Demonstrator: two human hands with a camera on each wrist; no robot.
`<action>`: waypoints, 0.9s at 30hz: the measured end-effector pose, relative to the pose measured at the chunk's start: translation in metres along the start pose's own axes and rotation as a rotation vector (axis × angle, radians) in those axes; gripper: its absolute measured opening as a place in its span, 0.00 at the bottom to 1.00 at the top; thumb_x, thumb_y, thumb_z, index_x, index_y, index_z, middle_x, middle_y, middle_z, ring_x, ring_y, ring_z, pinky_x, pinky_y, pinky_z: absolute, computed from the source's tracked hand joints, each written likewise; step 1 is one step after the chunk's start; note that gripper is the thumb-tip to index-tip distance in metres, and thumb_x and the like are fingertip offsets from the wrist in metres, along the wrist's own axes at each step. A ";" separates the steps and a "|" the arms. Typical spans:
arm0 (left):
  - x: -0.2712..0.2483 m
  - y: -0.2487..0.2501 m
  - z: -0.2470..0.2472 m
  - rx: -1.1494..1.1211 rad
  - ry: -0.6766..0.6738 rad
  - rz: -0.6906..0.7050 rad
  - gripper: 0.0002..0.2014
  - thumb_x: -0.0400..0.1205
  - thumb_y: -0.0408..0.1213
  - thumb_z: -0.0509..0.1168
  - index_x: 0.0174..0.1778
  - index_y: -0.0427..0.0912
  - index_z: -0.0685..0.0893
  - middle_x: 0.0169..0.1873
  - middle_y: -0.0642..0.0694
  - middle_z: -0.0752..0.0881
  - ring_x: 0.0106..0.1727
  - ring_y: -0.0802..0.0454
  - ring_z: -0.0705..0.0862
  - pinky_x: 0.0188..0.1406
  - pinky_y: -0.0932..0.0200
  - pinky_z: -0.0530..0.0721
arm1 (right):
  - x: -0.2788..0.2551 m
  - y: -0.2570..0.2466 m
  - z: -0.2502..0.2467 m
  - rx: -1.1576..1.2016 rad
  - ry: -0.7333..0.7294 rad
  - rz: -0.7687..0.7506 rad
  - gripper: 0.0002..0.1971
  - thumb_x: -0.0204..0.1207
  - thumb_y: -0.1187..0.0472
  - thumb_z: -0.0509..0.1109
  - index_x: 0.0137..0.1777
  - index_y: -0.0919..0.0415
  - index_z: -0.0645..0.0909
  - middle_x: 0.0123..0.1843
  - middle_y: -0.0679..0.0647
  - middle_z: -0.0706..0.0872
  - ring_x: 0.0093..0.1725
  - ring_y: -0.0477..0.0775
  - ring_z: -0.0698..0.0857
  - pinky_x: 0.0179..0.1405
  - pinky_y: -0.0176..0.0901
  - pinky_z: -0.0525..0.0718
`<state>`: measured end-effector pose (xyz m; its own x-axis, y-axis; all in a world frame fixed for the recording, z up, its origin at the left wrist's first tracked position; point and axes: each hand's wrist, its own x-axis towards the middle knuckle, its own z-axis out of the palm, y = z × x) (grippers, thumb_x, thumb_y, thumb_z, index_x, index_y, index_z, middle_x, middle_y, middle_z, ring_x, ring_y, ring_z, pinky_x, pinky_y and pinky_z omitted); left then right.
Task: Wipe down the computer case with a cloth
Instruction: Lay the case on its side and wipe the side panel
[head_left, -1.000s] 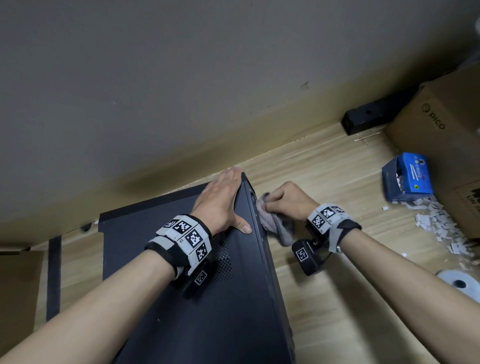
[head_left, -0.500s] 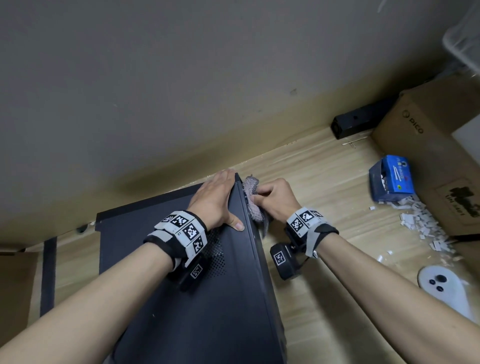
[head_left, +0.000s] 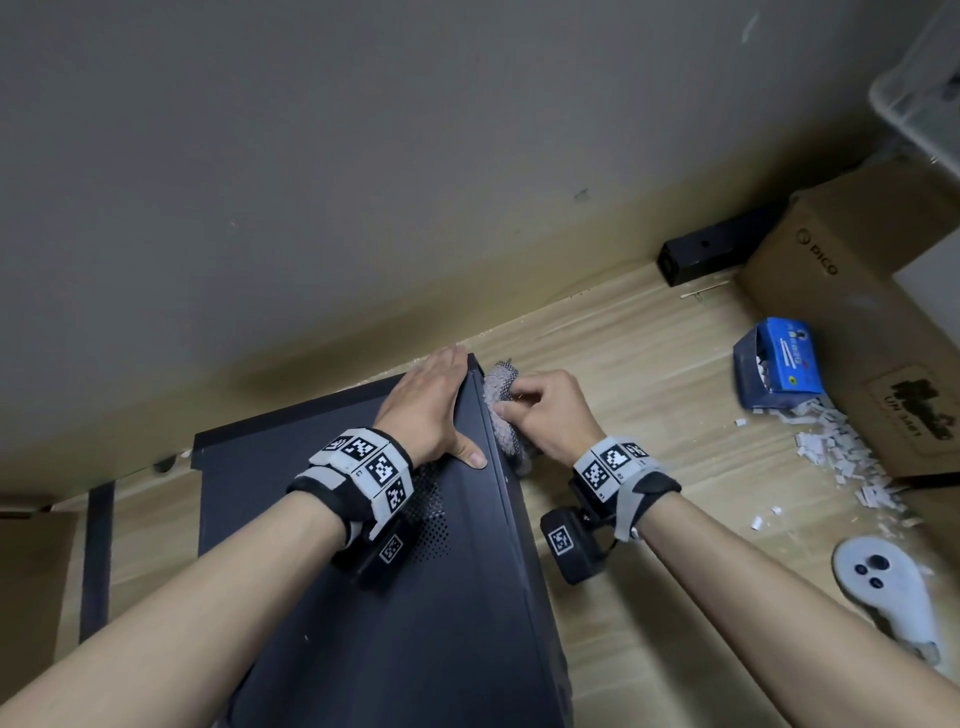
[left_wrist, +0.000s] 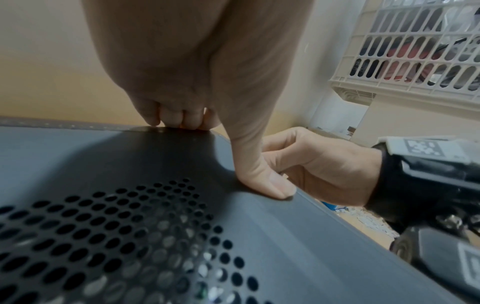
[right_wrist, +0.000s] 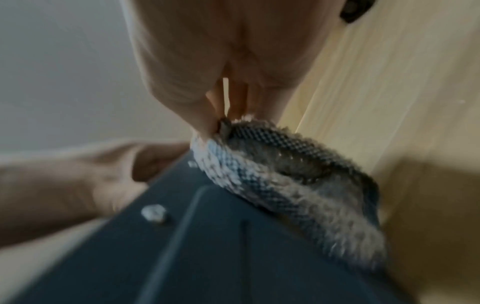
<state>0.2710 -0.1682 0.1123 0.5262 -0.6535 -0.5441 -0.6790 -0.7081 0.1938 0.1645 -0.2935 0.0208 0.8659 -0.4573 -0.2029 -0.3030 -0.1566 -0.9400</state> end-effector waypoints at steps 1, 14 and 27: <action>0.000 0.000 0.000 0.004 0.000 0.001 0.72 0.56 0.55 0.84 0.86 0.39 0.43 0.87 0.43 0.46 0.87 0.50 0.44 0.85 0.56 0.45 | 0.000 0.002 0.000 -0.087 0.002 -0.051 0.19 0.69 0.60 0.79 0.23 0.60 0.73 0.24 0.44 0.73 0.28 0.47 0.72 0.34 0.44 0.73; 0.002 -0.001 0.000 0.000 0.009 0.011 0.71 0.56 0.56 0.84 0.87 0.40 0.44 0.87 0.44 0.49 0.87 0.50 0.46 0.85 0.56 0.46 | 0.006 0.007 -0.005 0.081 -0.093 0.191 0.24 0.74 0.64 0.77 0.21 0.56 0.70 0.23 0.46 0.68 0.25 0.45 0.66 0.30 0.39 0.67; 0.003 -0.004 0.001 -0.017 -0.003 0.018 0.72 0.57 0.56 0.84 0.86 0.40 0.42 0.87 0.43 0.46 0.87 0.49 0.44 0.86 0.54 0.46 | 0.043 0.011 -0.027 0.181 -0.177 0.286 0.24 0.76 0.65 0.76 0.72 0.63 0.79 0.66 0.57 0.87 0.55 0.50 0.88 0.60 0.46 0.84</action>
<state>0.2747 -0.1676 0.1087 0.5122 -0.6655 -0.5430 -0.6796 -0.7006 0.2176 0.1874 -0.3380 0.0090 0.8168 -0.2994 -0.4932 -0.4805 0.1201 -0.8687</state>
